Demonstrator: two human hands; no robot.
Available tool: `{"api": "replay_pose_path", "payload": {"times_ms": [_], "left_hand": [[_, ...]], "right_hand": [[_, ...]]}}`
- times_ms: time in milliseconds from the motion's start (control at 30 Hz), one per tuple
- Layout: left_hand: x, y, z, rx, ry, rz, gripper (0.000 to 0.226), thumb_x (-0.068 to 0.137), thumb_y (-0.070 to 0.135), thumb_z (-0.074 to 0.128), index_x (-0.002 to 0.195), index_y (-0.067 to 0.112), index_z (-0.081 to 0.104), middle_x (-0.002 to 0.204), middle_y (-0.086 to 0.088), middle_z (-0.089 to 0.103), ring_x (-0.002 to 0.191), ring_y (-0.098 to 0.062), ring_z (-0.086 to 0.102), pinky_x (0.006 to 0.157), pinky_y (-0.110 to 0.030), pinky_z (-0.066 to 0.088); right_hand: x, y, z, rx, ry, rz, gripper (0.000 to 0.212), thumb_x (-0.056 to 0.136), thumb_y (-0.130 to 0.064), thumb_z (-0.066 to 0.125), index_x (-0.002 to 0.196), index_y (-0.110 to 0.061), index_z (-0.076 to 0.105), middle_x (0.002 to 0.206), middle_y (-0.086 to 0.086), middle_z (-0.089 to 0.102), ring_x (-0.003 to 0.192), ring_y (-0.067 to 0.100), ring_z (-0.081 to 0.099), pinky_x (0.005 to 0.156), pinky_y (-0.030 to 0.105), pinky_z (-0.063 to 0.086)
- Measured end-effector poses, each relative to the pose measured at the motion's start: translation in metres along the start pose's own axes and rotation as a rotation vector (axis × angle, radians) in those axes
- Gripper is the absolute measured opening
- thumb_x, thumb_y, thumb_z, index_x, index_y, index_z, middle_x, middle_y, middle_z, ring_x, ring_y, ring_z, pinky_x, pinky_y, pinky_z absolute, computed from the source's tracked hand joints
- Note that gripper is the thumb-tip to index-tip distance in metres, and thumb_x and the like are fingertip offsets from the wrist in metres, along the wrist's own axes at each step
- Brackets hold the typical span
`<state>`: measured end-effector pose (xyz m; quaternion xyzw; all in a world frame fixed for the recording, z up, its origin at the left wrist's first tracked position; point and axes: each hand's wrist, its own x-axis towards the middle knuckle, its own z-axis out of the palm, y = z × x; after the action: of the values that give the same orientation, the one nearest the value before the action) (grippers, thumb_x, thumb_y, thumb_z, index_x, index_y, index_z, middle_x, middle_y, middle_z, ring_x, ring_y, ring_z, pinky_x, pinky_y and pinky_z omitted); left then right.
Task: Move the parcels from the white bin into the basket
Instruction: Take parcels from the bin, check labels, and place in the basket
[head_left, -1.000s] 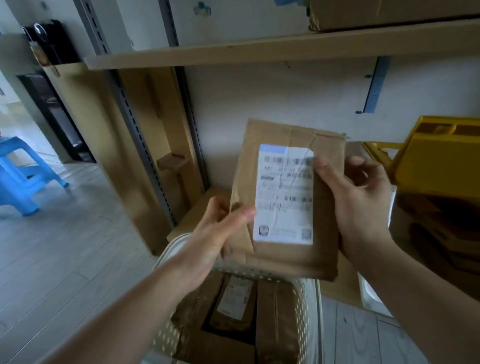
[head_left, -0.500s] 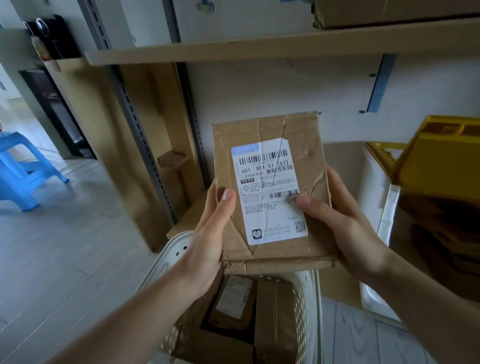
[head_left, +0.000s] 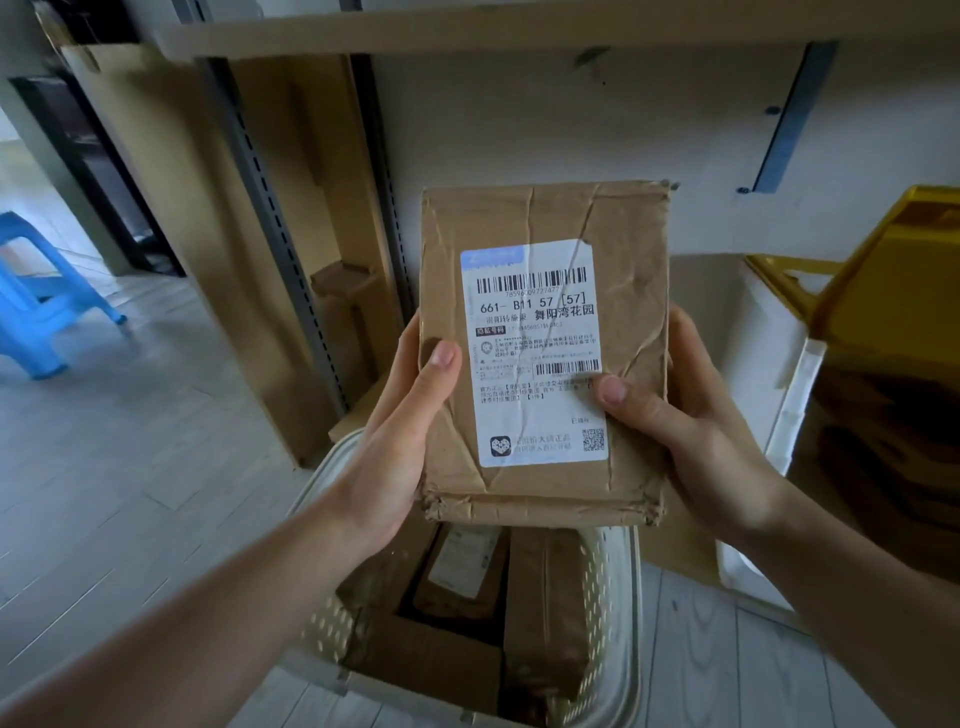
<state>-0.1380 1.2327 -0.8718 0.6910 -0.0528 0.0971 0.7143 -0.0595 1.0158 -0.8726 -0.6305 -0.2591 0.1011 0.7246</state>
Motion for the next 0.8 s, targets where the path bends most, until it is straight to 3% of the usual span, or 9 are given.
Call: {"api": "replay_pose_path", "payload": {"times_ms": [267,467,667,800], "left_hand": [[-0.003,-0.002,-0.016,0.044,0.010,-0.007,0.068,0.094,0.060,0.041,0.157,0.035,0.030,0.152,0.009,0.052,0.144,-0.018,0.045,0.121,-0.057,0.026],[-0.008,-0.002,-0.025,0.073,0.058,-0.027,0.072,0.091,0.061,0.043,0.157,0.038,0.028,0.149,0.013,0.055,0.141,-0.013,0.049,0.119,-0.054,0.031],[-0.014,-0.003,-0.035,0.102,0.093,-0.056,0.077,0.088,0.062,0.046,0.158,0.036,0.025,0.146,0.017,0.057,0.138,-0.009,0.052,0.120,-0.053,0.032],[-0.017,0.000,-0.042,0.132,0.124,-0.072,0.086,0.080,0.064,0.052,0.156,0.033,0.026,0.138,0.019,0.062,0.130,-0.004,0.057,0.116,-0.046,0.039]], "right_hand": [[0.007,0.009,0.010,0.002,-0.053,0.018,0.090,0.076,-0.036,0.083,0.151,-0.042,0.034,0.140,-0.001,0.063,0.127,0.020,0.064,0.102,0.042,0.054],[0.010,0.013,0.017,-0.003,-0.081,0.034,0.093,0.072,-0.047,0.086,0.150,-0.044,0.034,0.139,-0.006,0.064,0.129,0.017,0.063,0.100,0.035,0.056],[0.012,0.019,0.027,0.030,-0.109,0.064,0.086,0.077,-0.036,0.078,0.150,-0.041,0.035,0.138,-0.003,0.065,0.128,0.019,0.064,0.103,0.042,0.053],[0.015,0.022,0.038,0.067,-0.121,0.106,0.076,0.082,-0.027,0.070,0.149,-0.036,0.036,0.134,-0.005,0.069,0.124,0.016,0.066,0.094,0.036,0.058]]}}
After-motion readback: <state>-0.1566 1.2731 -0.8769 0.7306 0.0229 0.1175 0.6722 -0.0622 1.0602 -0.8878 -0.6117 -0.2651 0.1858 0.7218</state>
